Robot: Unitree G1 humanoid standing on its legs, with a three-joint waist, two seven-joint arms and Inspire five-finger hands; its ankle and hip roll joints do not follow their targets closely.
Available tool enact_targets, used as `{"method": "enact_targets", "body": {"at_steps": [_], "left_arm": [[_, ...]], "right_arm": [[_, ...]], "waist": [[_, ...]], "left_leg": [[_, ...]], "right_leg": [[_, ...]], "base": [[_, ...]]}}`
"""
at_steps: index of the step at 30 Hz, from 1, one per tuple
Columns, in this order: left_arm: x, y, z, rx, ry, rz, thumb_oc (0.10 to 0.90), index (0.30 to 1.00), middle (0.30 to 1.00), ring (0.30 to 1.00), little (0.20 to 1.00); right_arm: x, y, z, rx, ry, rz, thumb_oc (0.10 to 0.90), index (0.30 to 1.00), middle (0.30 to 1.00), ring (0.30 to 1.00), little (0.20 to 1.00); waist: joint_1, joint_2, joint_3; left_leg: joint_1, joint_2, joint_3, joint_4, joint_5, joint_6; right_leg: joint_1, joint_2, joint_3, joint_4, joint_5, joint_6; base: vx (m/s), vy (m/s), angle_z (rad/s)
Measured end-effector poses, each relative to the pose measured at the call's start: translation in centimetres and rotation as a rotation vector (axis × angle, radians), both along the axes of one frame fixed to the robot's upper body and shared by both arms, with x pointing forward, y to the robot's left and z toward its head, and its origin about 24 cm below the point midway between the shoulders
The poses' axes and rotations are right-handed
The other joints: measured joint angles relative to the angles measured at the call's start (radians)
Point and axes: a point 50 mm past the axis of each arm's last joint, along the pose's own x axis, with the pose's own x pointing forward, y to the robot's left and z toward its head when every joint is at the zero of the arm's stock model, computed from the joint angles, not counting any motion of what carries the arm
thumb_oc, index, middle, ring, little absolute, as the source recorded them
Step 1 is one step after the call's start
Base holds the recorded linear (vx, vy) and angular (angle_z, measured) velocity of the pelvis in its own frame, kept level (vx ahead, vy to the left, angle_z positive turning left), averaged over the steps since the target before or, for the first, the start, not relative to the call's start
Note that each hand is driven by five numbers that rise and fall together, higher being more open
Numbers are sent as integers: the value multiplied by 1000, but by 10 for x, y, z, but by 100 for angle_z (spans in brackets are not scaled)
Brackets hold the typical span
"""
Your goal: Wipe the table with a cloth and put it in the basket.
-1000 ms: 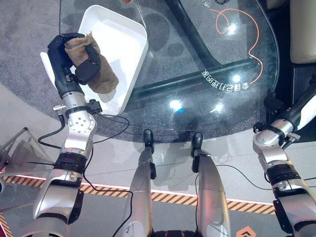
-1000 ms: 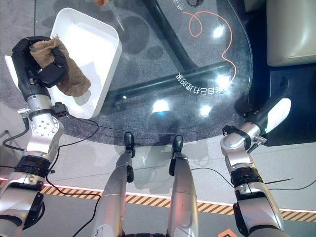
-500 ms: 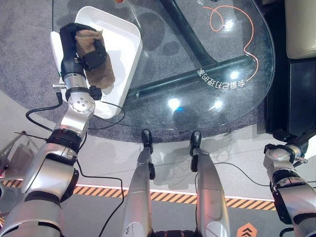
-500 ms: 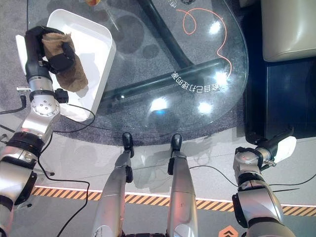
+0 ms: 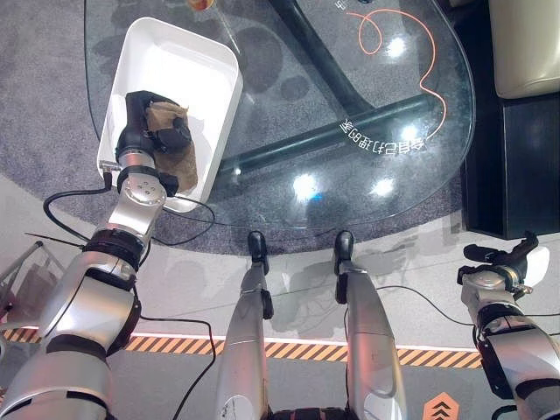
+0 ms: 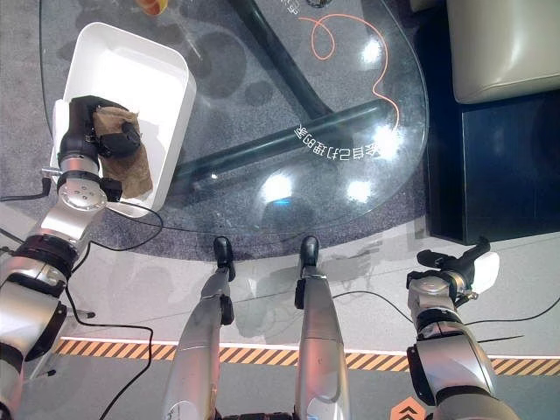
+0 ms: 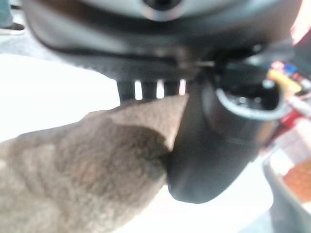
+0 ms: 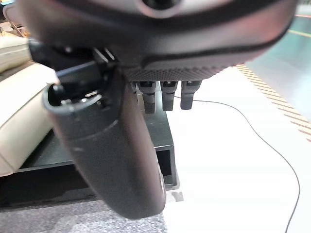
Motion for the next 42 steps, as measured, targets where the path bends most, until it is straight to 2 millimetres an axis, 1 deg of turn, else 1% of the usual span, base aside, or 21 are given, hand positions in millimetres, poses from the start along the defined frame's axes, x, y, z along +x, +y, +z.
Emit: {"method": "enact_targets", "body": {"at_steps": [2, 3, 4, 5, 6, 7, 11, 15, 20, 22, 24, 26, 27, 28, 30, 34, 35, 37, 42], "left_arm": [[1, 1, -4, -2, 57, -16, 243, 422, 422, 422, 343], [1, 1, -5, -2, 68, -19, 256, 434, 434, 434, 356], [1, 2, -6, -3, 82, -26, 328, 495, 495, 495, 428], [1, 2, -7, -3, 86, -27, 328, 495, 495, 495, 428], [1, 2, -8, -4, 94, -29, 380, 540, 540, 540, 480], [2, 3, -8, -6, 112, -27, 800, 900, 900, 900, 900], [3, 3, -5, -8, 127, -27, 800, 900, 900, 900, 900], [5, 1, 4, -9, 110, -30, 800, 900, 900, 900, 900], [5, 2, 5, -9, 110, -28, 800, 900, 900, 900, 900], [5, 2, 4, -9, 111, -26, 800, 900, 900, 900, 900], [5, 3, 4, -9, 112, -24, 800, 900, 900, 900, 900], [5, 3, 4, -9, 113, -23, 800, 900, 900, 900, 900], [5, 3, 5, -10, 118, -18, 800, 900, 900, 900, 900], [5, 3, 5, -11, 120, -16, 800, 900, 900, 900, 900], [6, 2, 8, -11, 117, -14, 800, 900, 900, 900, 900], [8, 1, 16, -9, 102, -16, 800, 900, 900, 900, 900], [8, 0, 18, -3, 99, -16, 800, 900, 900, 900, 900], [8, 0, 18, 1, 100, -15, 800, 900, 900, 900, 900], [8, 0, 18, 4, 101, -14, 800, 900, 900, 900, 900]], "right_arm": [[0, 0, 0, 2, 1, 6, 800, 900, 900, 900, 900], [0, 0, 0, 3, 2, 8, 800, 900, 900, 900, 900], [0, 0, 0, 3, 2, 9, 800, 900, 900, 900, 900], [0, 0, 0, 3, 1, 9, 800, 900, 900, 900, 900], [1, 0, 0, 3, 2, 9, 800, 900, 900, 900, 900], [1, 0, 0, -5, 5, 14, 800, 900, 900, 900, 900], [1, 1, 0, -11, 9, 18, 800, 900, 900, 900, 900], [1, 1, 0, -15, 11, 22, 800, 900, 900, 900, 900], [2, 1, 0, -21, 18, 36, 800, 900, 900, 900, 900], [3, 2, -1, 4, 26, 70, 800, 900, 900, 900, 900], [5, 5, -7, 115, 47, 163, 800, 900, 900, 900, 900], [7, 9, -13, 179, 75, 228, 800, 900, 900, 900, 900], [7, 17, -21, 254, 109, 288, 800, 900, 900, 900, 900], [7, 19, -24, 273, 117, 299, 800, 900, 900, 900, 900], [4, 30, -38, 373, 165, 366, 800, 900, 900, 900, 900], [0, 36, -48, 461, 206, 413, 800, 900, 900, 900, 900], [-2, 38, -52, 507, 238, 447, 800, 900, 900, 900, 900], [-4, 42, -57, 548, 267, 469, 800, 900, 900, 900, 900], [-6, 44, -60, 586, 292, 487, 800, 900, 900, 900, 900]], "waist": [[-3, 0, 0], [-4, 0, 0], [-6, 0, 0], [-6, 0, 0], [-6, 0, 0], [-7, 0, 0], [-8, 0, 0], [-8, 0, 0], [-10, 0, 0], [-11, 0, 0], [-10, 0, 0], [-10, 0, 0], [-10, 0, 0], [-10, 0, 0], [-6, 0, 0], [-1, 0, 0], [1, 0, 0], [3, 0, -1], [2, -1, -1]], "left_leg": [[0, 0, 1, 0, 0, 0], [0, 0, 1, 1, 0, 0], [0, 0, 2, 1, 0, 0], [1, 0, 2, 1, 0, 0], [1, 0, 2, 1, 0, 0], [1, 0, 2, 2, 0, 0], [1, 0, 3, 3, 0, 0], [2, 0, 4, 3, 0, 0], [3, 0, 4, 4, 0, 0], [3, 0, 4, 4, 0, 0], [4, 0, 4, 4, 0, 0], [4, 1, 4, 4, 0, 0], [4, 1, 4, 4, 0, 0], [4, 1, 4, 4, 0, -1], [4, 1, 4, 5, 1, -2], [4, 2, 2, 5, 3, -5], [6, 2, -1, 6, 4, -6], [11, 2, -2, 6, 5, -7], [17, 3, -6, 6, 6, -8]], "right_leg": [[0, 0, 1, 0, 0, 0], [0, 0, 1, 0, 0, 0], [0, 0, 1, 0, 0, 0], [0, 0, 1, 0, 0, 0], [0, 0, 1, 1, 0, 0], [0, 0, 2, 1, 0, 0], [0, 0, 2, 2, 1, 0], [0, 0, 4, 3, 1, 0], [0, 0, 4, 3, 1, 0], [0, 0, 4, 4, 0, 0], [0, 0, 4, 5, 0, 0], [0, 1, 4, 5, 0, 0], [0, 1, 4, 6, 0, 0], [0, 1, 4, 6, 0, 0], [0, 1, 4, 7, 0, 0], [1, 1, 2, 9, 1, -1], [3, 1, 0, 10, 1, -1], [6, 1, 0, 14, 1, -1], [14, 2, -3, 15, 0, 0]], "base": [[0, 0, 0], [0, 0, 0], [0, 0, 0], [0, 0, 0], [0, 0, 0], [0, 0, 0], [0, 0, 0], [0, 0, 0], [0, 0, 0], [0, 0, 0], [0, 0, 0], [0, -24, 0], [2, -39, 0], [7, -64, 0], [6, -42, 1], [9, -32, 1], [0, 0, 0], [0, 0, 0], [0, 0, 0]]}}
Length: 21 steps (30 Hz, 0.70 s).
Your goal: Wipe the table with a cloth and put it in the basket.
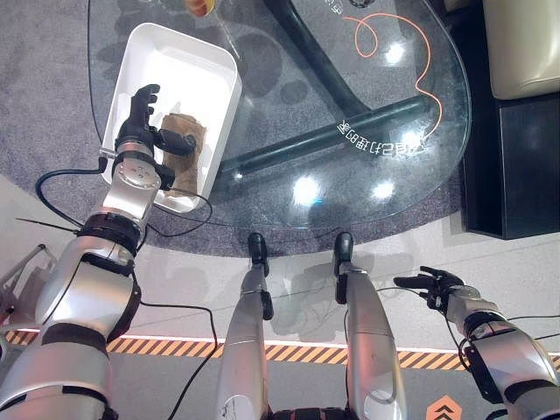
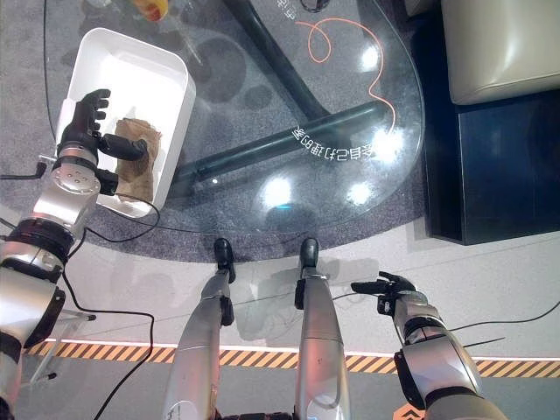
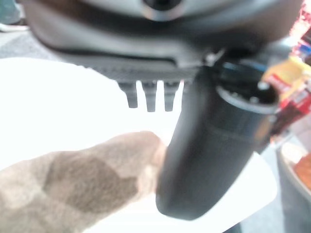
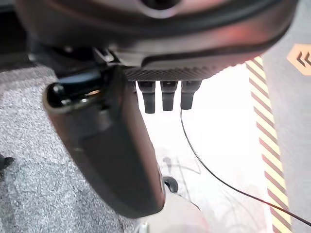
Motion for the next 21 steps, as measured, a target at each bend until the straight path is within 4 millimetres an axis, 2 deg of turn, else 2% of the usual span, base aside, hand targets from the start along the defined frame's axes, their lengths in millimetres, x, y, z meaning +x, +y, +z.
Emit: {"method": "enact_targets", "body": {"at_steps": [6, 11, 15, 18, 20, 21], "left_arm": [[0, 0, 1, -5, -9, 0, 800, 900, 900, 900, 900], [-2, -2, 7, -37, -85, 7, 800, 900, 900, 900, 900], [-11, 1, -5, -139, -178, 4, 800, 900, 900, 900, 900], [-24, 16, -20, -241, -218, 21, 800, 900, 900, 900, 900], [-35, 33, -30, -259, -215, 56, 800, 900, 900, 900, 900], [-37, 37, -33, -266, -214, 68, 800, 900, 900, 900, 900]], "right_arm": [[0, 0, 0, 3, 4, 2, 800, 900, 900, 900, 900], [-3, 1, -4, 3, 20, 4, 800, 900, 900, 900, 900], [-27, -2, -25, -9, 112, 3, 800, 900, 900, 900, 900], [-52, -8, -42, -28, 185, -7, 800, 900, 900, 900, 900], [-70, -14, -51, -41, 234, -15, 800, 900, 900, 900, 900], [-72, -14, -53, -41, 239, -19, 800, 900, 900, 900, 900]], "waist": [[1, 0, 0], [2, -6, 3], [10, -10, 2], [22, -6, -10], [33, -1, -50], [34, 2, -61]], "left_leg": [[0, 1, -2, 0, 2, -2], [21, 4, -8, -3, 2, -2], [197, 11, -7, -97, 14, -5], [351, 21, -5, -172, 19, -7], [390, 22, -3, -200, 11, -4], [393, 22, -4, -204, 11, -4]], "right_leg": [[2, 1, -1, -7, -3, 5], [33, 4, -11, -16, 6, -3], [202, 11, -22, -86, 6, 0], [356, 21, -28, -166, 1, 14], [396, 23, -30, -198, -1, 18], [400, 23, -32, -204, 0, 17]], "base": [[0, 0, 0], [13, -33, 1], [38, -57, 1], [121, 2, -2], [102, 28, 0], [45, 18, 1]]}}
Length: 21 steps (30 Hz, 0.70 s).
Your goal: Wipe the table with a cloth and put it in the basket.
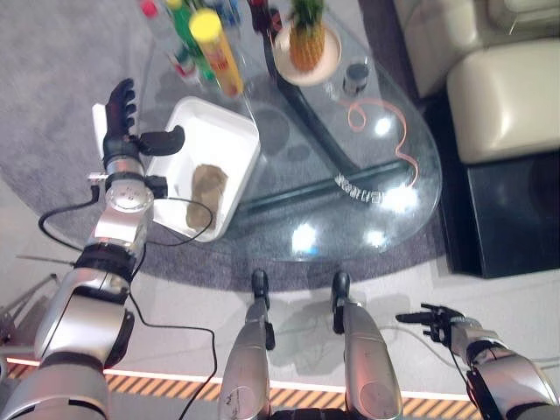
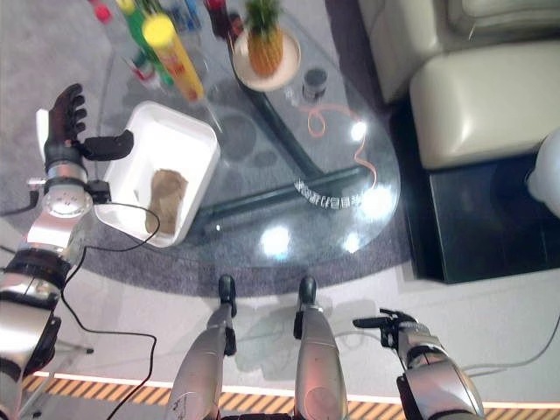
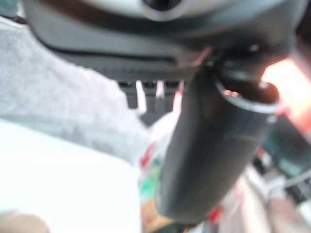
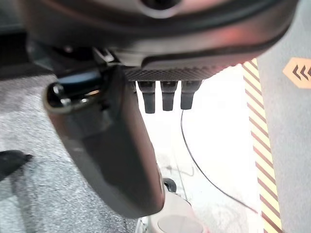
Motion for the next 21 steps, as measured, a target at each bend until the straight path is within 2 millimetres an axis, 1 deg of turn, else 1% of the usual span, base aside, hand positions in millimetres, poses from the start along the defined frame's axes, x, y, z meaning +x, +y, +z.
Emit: {"method": "enact_targets", "body": {"at_steps": [1, 2, 3, 4, 5, 6, 7, 8, 9, 10, 11, 12, 13, 14, 16, 17, 18, 19, 21], "left_arm": [[-8, 13, -12, -21, 26, 39, 800, 900, 900, 900, 900], [-12, 18, -17, -17, 44, 53, 800, 900, 900, 900, 900], [-21, 28, -29, -42, 72, 65, 800, 900, 900, 900, 900], [-26, 32, -40, -61, 98, 71, 800, 900, 900, 900, 900], [-38, 38, -66, -94, 163, 87, 800, 900, 900, 900, 900], [-51, 41, -93, -109, 246, 98, 800, 900, 900, 900, 900], [-59, 42, -108, -110, 295, 100, 800, 900, 900, 900, 900], [-75, 45, -133, -110, 381, 119, 800, 900, 900, 900, 900], [-91, 48, -155, -132, 456, 132, 800, 900, 900, 900, 900], [-103, 49, -171, -149, 516, 141, 800, 900, 900, 900, 900], [-116, 49, -187, -163, 582, 143, 800, 900, 900, 900, 900], [-122, 49, -195, -164, 615, 143, 800, 900, 900, 900, 900], [-134, 46, -210, -177, 679, 134, 800, 900, 900, 900, 900], [-153, 39, -231, -203, 764, 115, 800, 900, 900, 900, 900], [-177, 30, -256, -234, 874, 101, 800, 900, 900, 900, 900], [-191, 25, -269, -250, 945, 86, 800, 900, 900, 900, 900], [-197, 23, -274, -261, 974, 79, 800, 900, 900, 900, 900], [-206, 20, -282, -283, 1010, 73, 800, 900, 900, 900, 900], [-219, 13, -293, -316, 1068, 71, 800, 900, 900, 900, 900]], "right_arm": [[-11, -3, -6, -10, 30, -2, 800, 900, 900, 900, 900], [-17, -4, -8, -12, 45, -4, 800, 900, 900, 900, 900], [-23, -4, -13, -23, 62, 9, 800, 900, 900, 900, 900], [-26, -2, -15, -23, 68, 14, 800, 900, 900, 900, 900], [-38, 1, -23, -25, 92, 29, 800, 900, 900, 900, 900], [-53, 4, -32, -41, 127, 63, 800, 900, 900, 900, 900], [-61, 4, -36, -43, 143, 73, 800, 900, 900, 900, 900], [-73, 6, -41, -46, 164, 80, 800, 900, 900, 900, 900], [-79, 8, -45, -44, 174, 84, 800, 900, 900, 900, 900], [-84, 10, -47, -46, 189, 96, 800, 900, 900, 900, 900], [-89, 13, -51, -41, 206, 102, 800, 900, 900, 900, 900], [-92, 14, -52, -40, 215, 107, 800, 900, 900, 900, 900], [-98, 16, -55, -39, 235, 117, 800, 900, 900, 900, 900], [-104, 19, -58, -33, 257, 126, 800, 900, 900, 900, 900], [-111, 22, -62, -30, 290, 140, 800, 900, 900, 900, 900], [-117, 24, -64, -28, 312, 149, 800, 900, 900, 900, 900], [-118, 25, -65, -27, 316, 151, 800, 900, 900, 900, 900], [-119, 25, -65, -28, 321, 153, 800, 900, 900, 900, 900], [-121, 24, -65, -39, 336, 172, 800, 900, 900, 900, 900]], "waist": [[1, 7, -29], [8, 11, -43], [20, 19, -49], [19, 22, -47], [19, 23, -61], [21, 26, -101], [24, 29, -129], [26, 35, -173], [27, 36, -191], [26, 33, -204], [31, 30, -226], [33, 30, -241], [43, 30, -264], [54, 22, -277], [55, 19, -315], [55, 14, -334], [55, 12, -341], [56, 12, -349], [56, 11, -376]], "left_leg": [[10, -2, 0, -7, 4, 4], [12, -4, 0, -9, 3, 6], [45, -4, 3, -30, 6, 10], [76, -3, 5, -43, 10, 13], [128, -6, 4, -59, 21, 12], [156, -9, 4, -65, 19, 13], [166, -9, 4, -74, 15, 13], [181, -9, 4, -88, 2, 17], [215, -10, 4, -105, 2, 17], [233, -11, 4, -108, 2, 17], [240, -11, 3, -108, 0, 17], [240, -10, 3, -108, -4, 17], [246, -12, 2, -108, -14, 16], [268, -14, 2, -108, -15, 17], [282, -14, 1, -109, -38, 14], [293, -16, 2, -109, -40, 15], [297, -15, 2, -109, -41, 15], [304, -12, 4, -109, -54, 16], [305, -11, 5, -110, -54, 16]], "right_leg": [[18, 1, -2, -22, 7, 6], [23, -1, -4, -29, 10, 4], [61, 0, -9, -55, 24, 5], [95, 2, -10, -75, 29, 8], [163, 1, -15, -122, 35, 16], [211, 0, -18, -165, 38, 22], [225, 0, -19, -182, 39, 23], [251, 3, -25, -216, 43, 28], [296, 3, -31, -251, 52, 33], [328, 2, -38, -279, 61, 35], [350, 2, -42, -305, 65, 36], [355, 3, -44, -317, 69, 36], [373, 6, -47, -342, 78, 37], [414, 6, -50, -381, 92, 38], [452, 10, -62, -424, 107, 39], [471, 10, -66, -440, 111, 39], [477, 10, -67, -443, 111, 39], [484, 12, -67, -444, 112, 38], [486, 13, -67, -444, 112, 37]], "base": [[111, 29, 3], [177, 39, 1], [203, 37, -1], [146, 25, -3], [127, 25, 3], [88, 19, 6], [117, 35, 8], [104, 39, 6], [135, 45, 10], [112, 31, 11], [87, 22, 9], [73, 17, 6], [116, 25, 3], [133, 32, 5], [97, 40, 9], [40, 37, 7], [29, 36, 4], [0, 0, 0], [0, 0, 0]]}}
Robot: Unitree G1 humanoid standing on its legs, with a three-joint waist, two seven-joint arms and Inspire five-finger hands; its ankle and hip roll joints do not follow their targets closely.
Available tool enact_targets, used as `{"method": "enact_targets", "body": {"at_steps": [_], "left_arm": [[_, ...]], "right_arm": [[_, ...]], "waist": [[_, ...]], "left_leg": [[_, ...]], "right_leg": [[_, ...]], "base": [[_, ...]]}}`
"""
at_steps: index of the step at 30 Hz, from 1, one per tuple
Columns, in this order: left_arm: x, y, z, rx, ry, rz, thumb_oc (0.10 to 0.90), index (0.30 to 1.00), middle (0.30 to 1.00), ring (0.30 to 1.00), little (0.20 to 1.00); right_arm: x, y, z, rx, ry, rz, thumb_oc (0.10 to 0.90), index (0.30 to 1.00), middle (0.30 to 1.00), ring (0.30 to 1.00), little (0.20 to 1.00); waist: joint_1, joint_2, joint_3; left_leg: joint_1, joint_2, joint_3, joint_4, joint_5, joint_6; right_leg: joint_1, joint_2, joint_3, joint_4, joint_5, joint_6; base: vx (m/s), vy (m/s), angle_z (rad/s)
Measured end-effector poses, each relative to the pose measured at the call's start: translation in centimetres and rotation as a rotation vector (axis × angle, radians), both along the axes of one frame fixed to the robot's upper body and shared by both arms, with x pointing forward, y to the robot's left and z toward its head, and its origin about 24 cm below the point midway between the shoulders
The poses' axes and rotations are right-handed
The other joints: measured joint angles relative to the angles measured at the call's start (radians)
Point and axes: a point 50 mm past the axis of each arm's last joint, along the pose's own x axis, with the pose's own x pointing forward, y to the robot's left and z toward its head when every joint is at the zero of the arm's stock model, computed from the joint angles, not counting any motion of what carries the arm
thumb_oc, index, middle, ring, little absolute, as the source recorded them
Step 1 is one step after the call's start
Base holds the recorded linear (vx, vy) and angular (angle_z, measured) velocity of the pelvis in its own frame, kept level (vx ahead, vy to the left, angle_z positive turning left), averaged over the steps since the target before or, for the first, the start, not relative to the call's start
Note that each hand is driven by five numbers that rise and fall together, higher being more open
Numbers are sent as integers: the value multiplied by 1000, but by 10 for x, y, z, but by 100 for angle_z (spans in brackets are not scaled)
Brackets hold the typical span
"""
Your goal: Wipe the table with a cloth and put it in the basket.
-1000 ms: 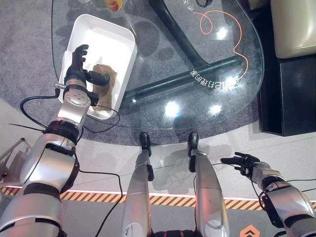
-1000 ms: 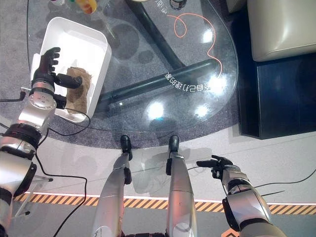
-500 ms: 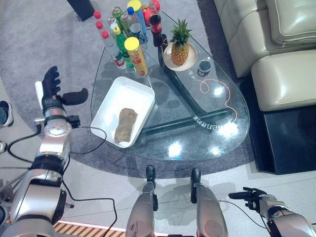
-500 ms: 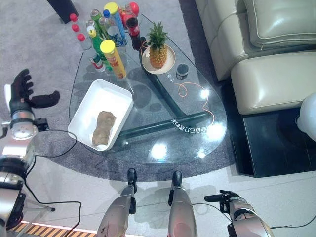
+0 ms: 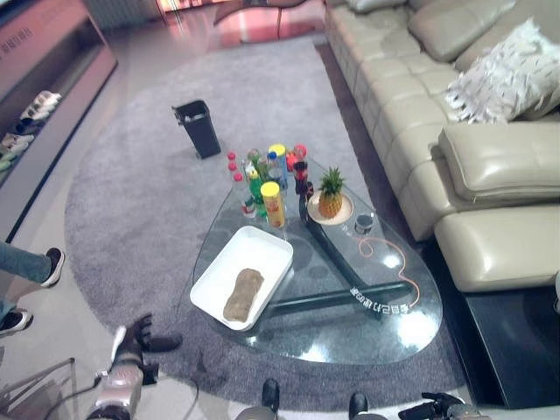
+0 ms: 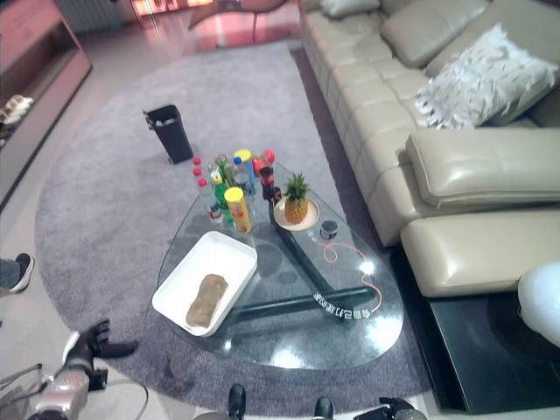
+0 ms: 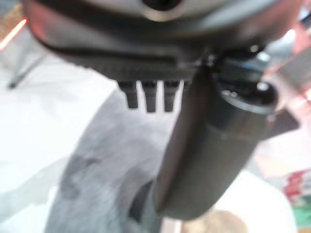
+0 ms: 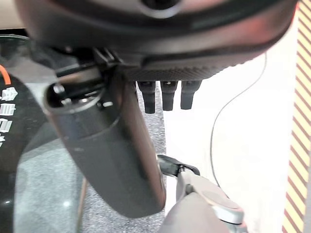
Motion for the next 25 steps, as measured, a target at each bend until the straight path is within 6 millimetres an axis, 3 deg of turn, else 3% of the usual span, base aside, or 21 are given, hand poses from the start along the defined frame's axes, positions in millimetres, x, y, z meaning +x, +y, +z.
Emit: {"method": "enact_targets", "body": {"at_steps": [4, 13, 25], "left_arm": [[-19, -18, -18, -69, 115, -52, 800, 900, 900, 900, 900], [-60, -62, -47, -216, 326, -186, 800, 900, 900, 900, 900], [-70, -69, -51, -246, 415, -250, 800, 900, 900, 900, 900]], "right_arm": [[-10, -1, -2, -6, 38, 3, 800, 900, 900, 900, 900], [-18, -1, -4, -21, 85, 50, 800, 900, 900, 900, 900], [-20, 2, -5, -19, 111, 66, 800, 900, 900, 900, 900]], "waist": [[-1, 4, -42], [-1, 0, -58], [-1, -21, -73]], "left_leg": [[2, 4, 3, -1, -5, 4], [34, 15, 23, -6, -20, 1], [49, 12, 22, -1, -19, 5]], "right_leg": [[2, 0, 0, -2, 0, 1], [29, 2, 23, -12, -1, -1], [37, 8, 22, -13, 3, -3]], "base": [[0, 0, 0], [9, -1, -7], [0, 0, 0]]}}
